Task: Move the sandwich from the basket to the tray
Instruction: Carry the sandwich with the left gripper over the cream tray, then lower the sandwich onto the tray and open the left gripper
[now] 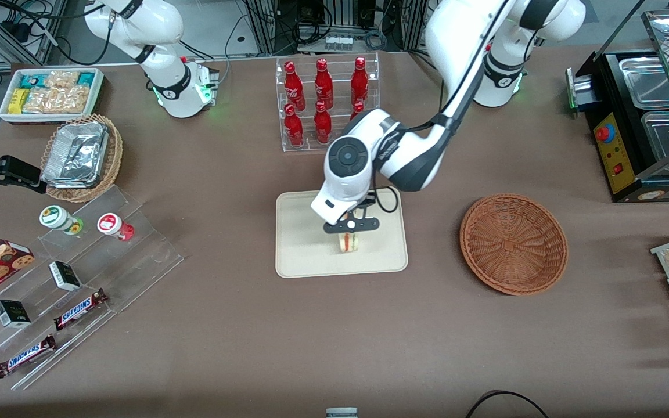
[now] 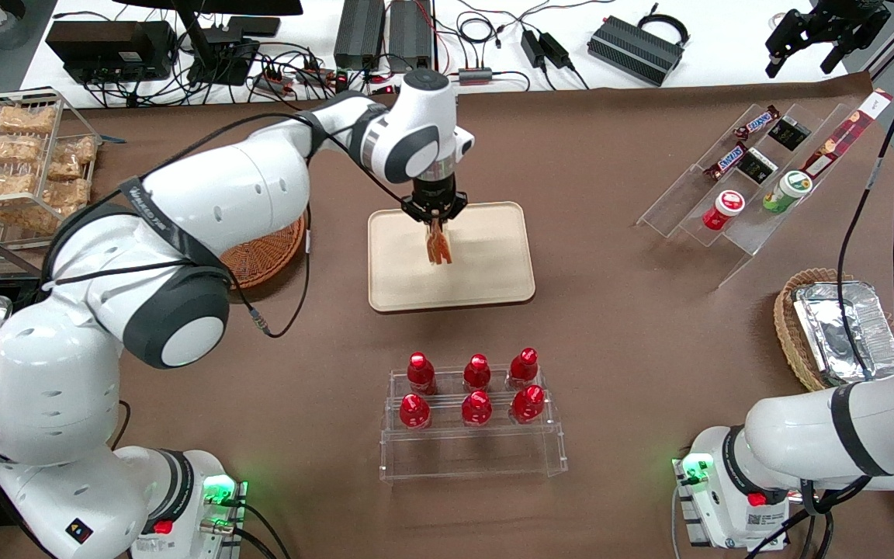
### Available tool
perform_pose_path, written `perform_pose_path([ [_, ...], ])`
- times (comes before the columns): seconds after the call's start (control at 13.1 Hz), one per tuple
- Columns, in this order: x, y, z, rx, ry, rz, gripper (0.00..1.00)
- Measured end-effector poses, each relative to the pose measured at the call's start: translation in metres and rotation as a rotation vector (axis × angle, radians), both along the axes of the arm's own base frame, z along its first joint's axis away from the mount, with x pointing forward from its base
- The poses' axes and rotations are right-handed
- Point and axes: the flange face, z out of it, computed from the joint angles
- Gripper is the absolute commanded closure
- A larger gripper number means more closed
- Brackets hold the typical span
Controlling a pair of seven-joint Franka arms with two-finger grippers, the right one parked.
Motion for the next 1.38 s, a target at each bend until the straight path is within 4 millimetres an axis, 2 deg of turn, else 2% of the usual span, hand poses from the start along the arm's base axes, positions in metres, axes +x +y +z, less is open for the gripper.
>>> perform_pose_path([
  [0.23, -0.01, -0.013, -0.025, 0.007, 0.004, -0.012, 1.0],
  [0.54, -0.022, -0.025, -0.04, 0.023, 0.011, -0.02, 1.0],
  [0.84, -0.026, -0.028, -0.058, 0.036, 0.018, -0.018, 1.0],
  [0.92, -0.028, -0.029, -0.06, 0.037, 0.018, -0.02, 0.94],
  [0.99, -0.029, -0.03, -0.061, 0.036, 0.016, -0.022, 0.64],
  [1.07, -0.029, -0.031, -0.06, 0.034, 0.013, -0.023, 0.12],
  [1.15, -0.029, -0.032, -0.06, 0.034, 0.011, -0.025, 0.0],
  [1.38, -0.029, -0.032, -0.06, 0.047, -0.007, -0.041, 0.0],
])
